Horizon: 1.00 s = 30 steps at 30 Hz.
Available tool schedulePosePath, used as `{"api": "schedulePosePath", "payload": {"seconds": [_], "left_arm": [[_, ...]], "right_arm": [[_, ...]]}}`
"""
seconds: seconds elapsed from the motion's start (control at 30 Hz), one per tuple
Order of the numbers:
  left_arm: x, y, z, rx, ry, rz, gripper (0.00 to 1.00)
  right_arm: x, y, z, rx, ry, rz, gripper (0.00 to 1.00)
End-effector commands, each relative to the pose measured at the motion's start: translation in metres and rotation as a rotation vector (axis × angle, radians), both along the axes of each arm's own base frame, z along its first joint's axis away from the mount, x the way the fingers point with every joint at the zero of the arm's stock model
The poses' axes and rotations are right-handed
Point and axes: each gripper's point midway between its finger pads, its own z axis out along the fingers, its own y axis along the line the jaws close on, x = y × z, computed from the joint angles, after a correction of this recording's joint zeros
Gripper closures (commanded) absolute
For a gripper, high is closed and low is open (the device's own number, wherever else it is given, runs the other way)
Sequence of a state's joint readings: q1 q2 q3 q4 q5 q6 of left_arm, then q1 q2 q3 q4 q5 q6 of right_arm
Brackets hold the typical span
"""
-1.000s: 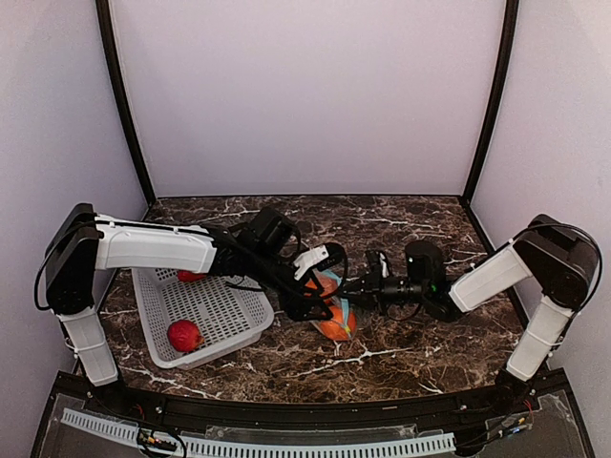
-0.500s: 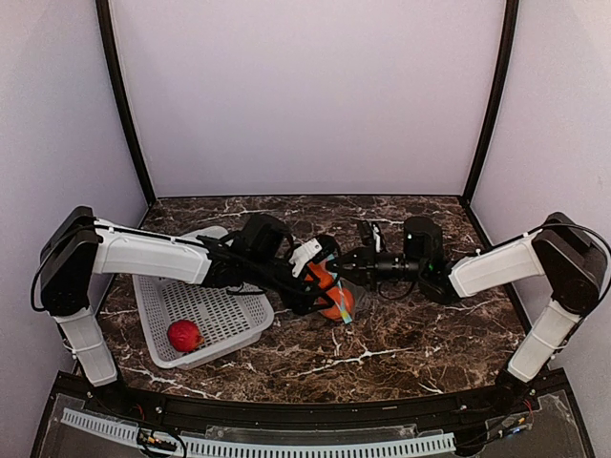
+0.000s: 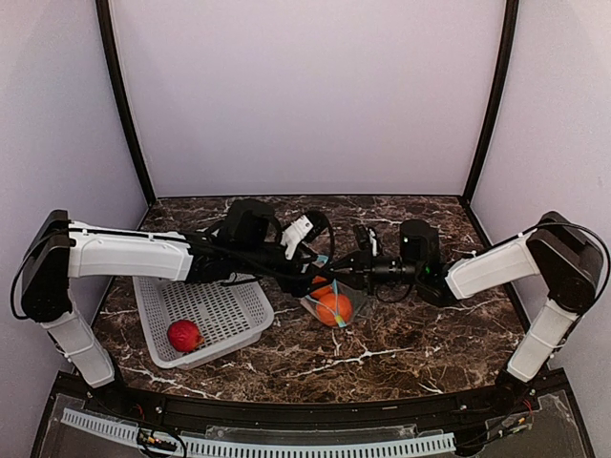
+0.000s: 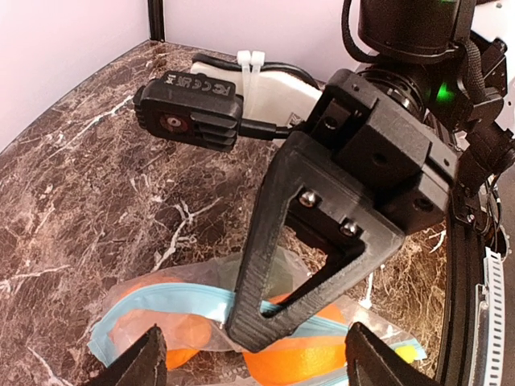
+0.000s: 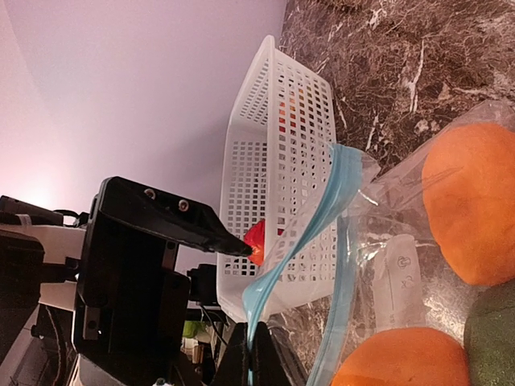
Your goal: Open the zip-top bag and remove the fake food
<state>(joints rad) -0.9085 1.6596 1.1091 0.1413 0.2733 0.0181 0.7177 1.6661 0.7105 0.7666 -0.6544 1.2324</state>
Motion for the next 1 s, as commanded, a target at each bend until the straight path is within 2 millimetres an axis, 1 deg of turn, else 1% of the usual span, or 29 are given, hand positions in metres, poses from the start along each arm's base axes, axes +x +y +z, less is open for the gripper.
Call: {"api": "schedulePosePath", "payload": {"seconds": [0.0,0.03,0.13,0.27,0.4,0.57,0.6,0.67,0.77,0.8,0.97], "left_arm": [[-0.007,-0.005,-0.024,0.041,0.043,-0.033,0.25],[-0.009,-0.004,-0.029,0.048,0.049,-0.038,0.25],[-0.013,-0.008,-0.036,0.048,0.046,-0.054,0.25],[-0.018,-0.015,-0.049,0.062,0.039,-0.057,0.25],[-0.018,-0.022,-0.058,0.052,0.046,-0.045,0.24],[-0.031,-0.031,-0.074,0.062,0.063,-0.108,0.12],[-0.031,-0.031,-0.076,0.069,0.061,-0.101,0.06],[-0.026,-0.030,-0.087,0.094,0.065,-0.072,0.02],[-0.020,-0.029,-0.094,0.098,0.070,-0.029,0.01],[-0.021,-0.027,-0.098,0.097,0.078,-0.020,0.01],[-0.011,-0.023,-0.099,0.061,0.070,0.060,0.02]], "right_arm": [[0.002,0.007,0.010,0.034,-0.027,0.002,1.00],[0.002,0.007,0.010,0.033,-0.026,-0.001,1.00],[0.003,0.007,0.007,0.031,-0.019,-0.011,1.00],[0.004,0.008,0.004,0.042,-0.003,-0.014,1.00],[0.003,0.008,0.002,0.043,0.006,-0.018,1.00],[0.004,0.007,0.000,0.038,0.015,-0.029,1.00],[0.004,0.006,-0.002,0.034,0.019,-0.031,1.00],[0.004,0.005,-0.007,0.030,0.034,-0.039,1.00],[0.000,0.002,-0.016,0.019,0.052,-0.040,1.00],[-0.002,0.000,-0.019,0.012,0.058,-0.039,1.00],[-0.010,-0.011,-0.036,-0.025,0.081,-0.051,1.00]]}}
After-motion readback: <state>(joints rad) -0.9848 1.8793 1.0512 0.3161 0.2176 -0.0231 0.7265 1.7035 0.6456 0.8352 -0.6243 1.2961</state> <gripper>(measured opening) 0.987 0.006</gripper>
